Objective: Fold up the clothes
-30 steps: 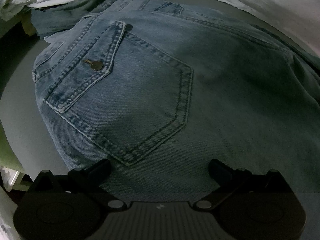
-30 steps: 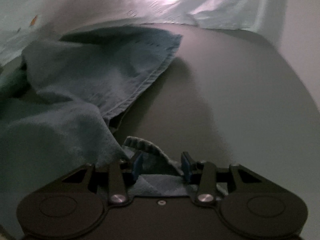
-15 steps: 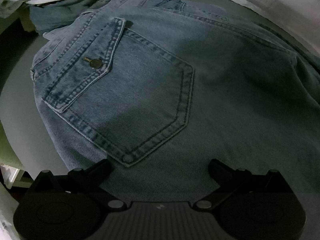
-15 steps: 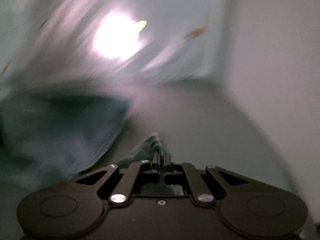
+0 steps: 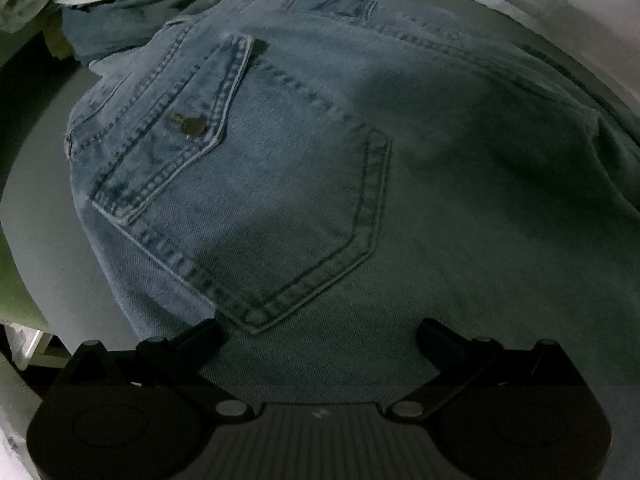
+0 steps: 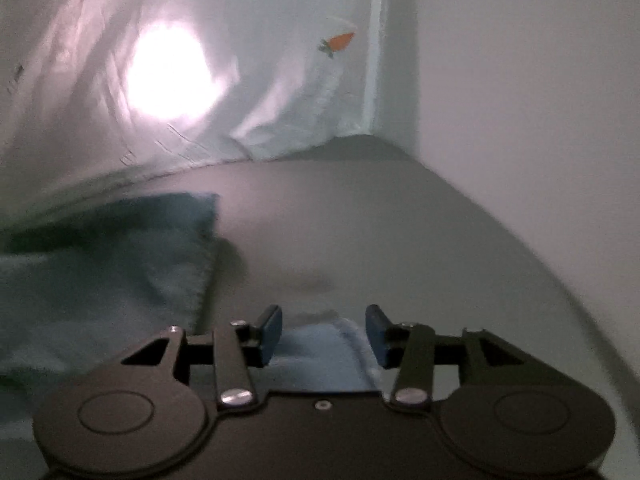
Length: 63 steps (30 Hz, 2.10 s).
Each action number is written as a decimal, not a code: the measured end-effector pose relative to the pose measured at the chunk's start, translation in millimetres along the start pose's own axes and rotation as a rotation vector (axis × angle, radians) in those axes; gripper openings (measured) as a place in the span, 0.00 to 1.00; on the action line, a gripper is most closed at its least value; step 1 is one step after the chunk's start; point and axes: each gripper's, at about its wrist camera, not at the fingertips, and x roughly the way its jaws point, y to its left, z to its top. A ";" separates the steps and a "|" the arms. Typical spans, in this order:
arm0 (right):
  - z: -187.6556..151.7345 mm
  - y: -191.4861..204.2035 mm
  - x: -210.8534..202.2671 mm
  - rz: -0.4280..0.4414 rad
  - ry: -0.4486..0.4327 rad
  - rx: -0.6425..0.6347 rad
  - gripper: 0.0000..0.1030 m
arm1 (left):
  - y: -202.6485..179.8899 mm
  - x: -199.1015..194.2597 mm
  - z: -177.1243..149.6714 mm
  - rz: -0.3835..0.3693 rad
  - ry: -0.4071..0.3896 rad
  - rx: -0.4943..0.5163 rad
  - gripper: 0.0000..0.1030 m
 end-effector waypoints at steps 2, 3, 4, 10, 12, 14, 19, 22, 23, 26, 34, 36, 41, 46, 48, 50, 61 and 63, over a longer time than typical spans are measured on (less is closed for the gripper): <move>5.2 6.5 4.3 0.037 0.001 0.017 0.46 | -2.3 -11.8 7.2 -0.031 -0.049 0.001 1.00; 7.6 8.8 7.7 0.067 0.004 0.033 0.46 | -3.3 -19.2 12.0 -0.049 -0.081 -0.001 1.00; 9.5 10.7 12.8 0.100 0.008 0.054 0.47 | -4.4 -26.7 16.8 -0.066 -0.114 -0.003 1.00; 18.4 30.2 59.7 0.247 0.099 0.168 0.50 | -14.8 -44.0 71.3 -0.170 -0.258 -0.143 1.00; 18.4 36.6 74.3 0.251 0.135 0.174 0.50 | -24.4 -36.3 87.9 -0.170 -0.277 -0.147 1.00; 16.3 41.4 87.1 0.255 0.158 0.188 0.50 | -38.9 -25.1 101.7 -0.143 -0.273 -0.130 1.00; 6.3 47.9 108.3 0.271 0.274 0.237 0.50 | -63.4 6.2 123.4 -0.111 -0.234 -0.091 1.00; -5.1 52.1 101.4 0.253 0.329 0.242 0.50 | -70.2 22.2 127.1 -0.090 -0.208 -0.093 1.00; -8.2 53.3 97.1 0.249 0.337 0.242 0.50 | -71.1 27.0 128.1 -0.092 -0.197 -0.097 1.00; -20.6 52.9 81.7 0.257 0.374 0.284 0.50 | -74.1 40.8 127.1 -0.079 -0.165 -0.082 1.00; -36.8 29.2 77.0 0.344 0.415 0.498 0.44 | -101.8 54.8 106.5 0.065 -0.207 0.113 1.00; -33.6 27.7 83.3 0.339 0.433 0.473 0.30 | -97.5 55.5 106.1 0.053 -0.213 0.090 1.00; -16.0 22.4 77.4 0.381 0.357 0.428 0.08 | -95.9 56.1 103.6 0.041 -0.234 0.107 1.00; 8.0 9.7 69.6 0.482 0.256 0.532 0.00 | -97.6 56.2 107.7 0.043 -0.216 0.105 1.00; 21.8 3.6 68.0 0.524 0.213 0.606 0.00 | -98.3 56.6 111.4 0.043 -0.198 0.103 1.00; 32.8 4.3 69.4 0.484 0.217 0.590 0.00 | -98.4 58.0 114.8 0.043 -0.186 0.097 1.00; -26.5 18.6 97.4 0.338 0.444 0.554 0.17 | -97.8 59.6 112.9 0.039 -0.205 0.079 1.00; -35.0 12.4 86.1 0.330 0.457 0.576 0.18 | -98.0 59.6 112.2 0.041 -0.209 0.076 1.00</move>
